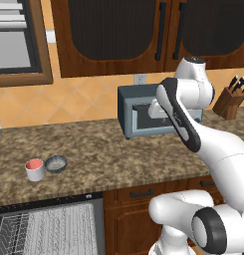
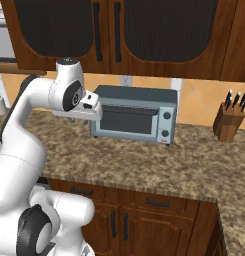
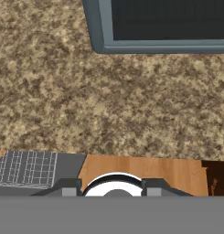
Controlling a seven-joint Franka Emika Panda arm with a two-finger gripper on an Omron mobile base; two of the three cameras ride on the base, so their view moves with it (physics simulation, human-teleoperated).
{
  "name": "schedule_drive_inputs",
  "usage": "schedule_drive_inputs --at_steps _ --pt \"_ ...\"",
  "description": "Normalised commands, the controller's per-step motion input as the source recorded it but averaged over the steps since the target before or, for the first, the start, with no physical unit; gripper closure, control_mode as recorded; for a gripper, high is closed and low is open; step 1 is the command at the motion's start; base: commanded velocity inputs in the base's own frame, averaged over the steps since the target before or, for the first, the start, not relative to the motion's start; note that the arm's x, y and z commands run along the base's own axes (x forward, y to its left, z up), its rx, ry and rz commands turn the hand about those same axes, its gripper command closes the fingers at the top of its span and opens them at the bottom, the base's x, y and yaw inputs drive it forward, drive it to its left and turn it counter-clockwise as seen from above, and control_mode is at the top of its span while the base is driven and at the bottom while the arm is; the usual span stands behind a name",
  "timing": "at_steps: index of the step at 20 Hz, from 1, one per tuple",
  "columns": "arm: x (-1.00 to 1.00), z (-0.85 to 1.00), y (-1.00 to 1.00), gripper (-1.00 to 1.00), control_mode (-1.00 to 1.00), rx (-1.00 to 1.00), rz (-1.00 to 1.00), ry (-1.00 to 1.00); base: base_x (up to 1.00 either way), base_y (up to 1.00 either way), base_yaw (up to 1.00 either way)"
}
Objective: Pick up the cup and bowl from the counter, place them in the dishwasher, and close the dishwasher door.
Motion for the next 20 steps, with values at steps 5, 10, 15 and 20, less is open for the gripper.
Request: schedule_drive_inputs --at_steps 5,10,15,20 --pt "0.0 -0.05 0.0 -1.0 -1.0 0.0 0.09 0.0 0.0 0.0 0.0" --pt "0.0 -0.09 -0.16 -1.0 -1.0 0.02 0.34 0.0 0.0 0.0 0.0" --pt "0.0 -0.11 -0.19 -1.0 -1.0 0.04 0.42 0.0 0.0 0.0 0.0" --pt "0.08 -0.01 -0.02 -1.0 -1.0 0.0 0.21 0.0 0.0 0.0 0.0"
